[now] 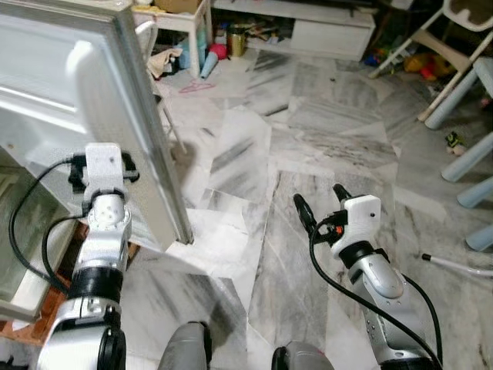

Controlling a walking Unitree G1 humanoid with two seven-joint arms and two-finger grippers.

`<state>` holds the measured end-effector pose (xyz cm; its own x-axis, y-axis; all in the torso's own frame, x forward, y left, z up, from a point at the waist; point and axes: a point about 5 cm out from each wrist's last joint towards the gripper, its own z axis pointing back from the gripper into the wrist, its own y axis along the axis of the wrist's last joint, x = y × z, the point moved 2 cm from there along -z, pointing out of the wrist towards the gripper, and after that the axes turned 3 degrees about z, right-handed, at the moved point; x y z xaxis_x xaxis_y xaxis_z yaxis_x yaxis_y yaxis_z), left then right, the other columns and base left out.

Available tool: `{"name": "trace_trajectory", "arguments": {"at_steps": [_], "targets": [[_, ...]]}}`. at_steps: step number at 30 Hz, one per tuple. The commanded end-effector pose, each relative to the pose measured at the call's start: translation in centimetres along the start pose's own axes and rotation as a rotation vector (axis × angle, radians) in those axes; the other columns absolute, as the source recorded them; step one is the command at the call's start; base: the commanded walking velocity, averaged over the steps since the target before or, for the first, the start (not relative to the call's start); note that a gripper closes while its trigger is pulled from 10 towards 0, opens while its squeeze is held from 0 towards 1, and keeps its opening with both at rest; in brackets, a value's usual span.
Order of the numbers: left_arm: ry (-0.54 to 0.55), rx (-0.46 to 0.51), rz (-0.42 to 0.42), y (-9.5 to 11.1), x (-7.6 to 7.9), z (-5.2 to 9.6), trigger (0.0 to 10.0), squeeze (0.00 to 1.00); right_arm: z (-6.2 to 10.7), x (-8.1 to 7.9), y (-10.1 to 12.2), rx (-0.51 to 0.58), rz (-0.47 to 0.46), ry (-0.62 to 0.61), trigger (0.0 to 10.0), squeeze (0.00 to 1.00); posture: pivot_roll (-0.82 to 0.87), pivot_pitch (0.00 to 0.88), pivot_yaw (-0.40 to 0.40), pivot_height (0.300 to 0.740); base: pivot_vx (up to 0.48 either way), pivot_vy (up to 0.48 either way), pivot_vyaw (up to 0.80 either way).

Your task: Restocking fridge

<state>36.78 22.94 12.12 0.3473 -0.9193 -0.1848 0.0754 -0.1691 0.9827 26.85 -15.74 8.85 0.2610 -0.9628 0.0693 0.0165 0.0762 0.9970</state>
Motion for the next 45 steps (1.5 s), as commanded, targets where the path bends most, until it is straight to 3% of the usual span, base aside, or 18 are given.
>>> {"name": "trace_trajectory", "arguments": {"at_steps": [1, 11, 13, 15, 16, 19, 26, 34, 37, 43, 45], "targets": [[-0.010, -0.006, -0.001, -0.2, 0.1, -0.1, 10.0, 0.00, 0.1, 0.4, 0.6, 0.017, 0.000, -0.009, 10.0, 0.00, -0.08, 0.097, -0.012, 0.740, 0.439, 0.000, 0.00], [-0.006, 0.003, 0.010, -0.1, 0.6, -0.7, 10.0, 0.00, 0.4, 0.1, 0.4, 0.010, -0.001, -0.002, 10.0, 0.00, -0.08, 0.102, -0.011, 0.740, 0.322, 0.000, 0.00], [-0.049, 0.011, 0.025, -0.1, 1.5, -0.5, 10.0, 0.00, 0.4, 0.1, 0.4, 0.010, 0.001, -0.001, 10.0, 0.00, -0.08, 0.102, -0.011, 0.740, 0.000, 0.000, 0.00], [-0.159, 0.011, 0.045, -0.2, 3.2, 0.0, 10.0, 0.00, 0.3, 0.2, 0.4, 0.009, 0.002, -0.002, 10.0, 0.00, -0.08, 0.102, -0.011, 0.740, 0.000, 0.000, 0.00], [-0.301, -0.002, 0.077, -0.5, 5.4, 0.8, 10.0, 0.00, 0.2, 0.2, 0.3, 0.007, 0.005, -0.003, 10.0, 0.00, -0.08, 0.103, -0.014, 0.740, 0.000, 0.000, 0.00], [-0.393, 0.075, 0.013, 0.1, 6.7, 1.6, 10.0, 0.00, 0.1, 0.1, 0.4, 0.012, 0.008, -0.004, 10.0, 0.00, -0.08, 0.103, -0.014, 0.740, 0.000, 0.000, 0.00], [-0.401, 0.087, 0.028, -0.7, 6.3, 2.9, 10.0, 0.00, 0.1, 0.2, 0.5, 0.019, 0.014, -0.022, 10.0, 0.00, -0.08, 0.101, -0.007, 0.740, 0.000, 0.000, 0.00], [-0.521, 0.160, -0.009, -1.3, 6.3, 6.5, 10.0, 0.00, -0.1, 0.7, 0.5, 0.027, 0.032, -0.067, 10.0, 0.00, -0.06, 0.099, -0.001, 0.740, 0.000, 0.000, 0.00], [-0.517, 0.145, -0.008, -1.5, 6.3, 6.6, 10.0, 0.00, -0.3, 0.5, 0.5, 0.028, 0.032, -0.065, 10.0, 0.00, -0.06, 0.094, -0.002, 0.740, 0.000, 0.000, 0.00], [-0.485, 0.152, -0.004, -0.4, 6.7, 5.5, 10.0, 0.00, -0.6, 0.6, 0.6, 0.035, 0.035, -0.076, 10.0, 0.00, -0.06, 0.087, 0.001, 0.740, 0.000, 0.000, 0.00], [-0.500, 0.146, 0.001, 0.0, 7.5, 5.2, 10.0, 0.00, -0.6, 0.7, 0.6, 0.034, 0.035, -0.085, 10.0, 0.00, -0.06, 0.085, 0.003, 0.740, 0.000, 0.000, 0.00]]}}
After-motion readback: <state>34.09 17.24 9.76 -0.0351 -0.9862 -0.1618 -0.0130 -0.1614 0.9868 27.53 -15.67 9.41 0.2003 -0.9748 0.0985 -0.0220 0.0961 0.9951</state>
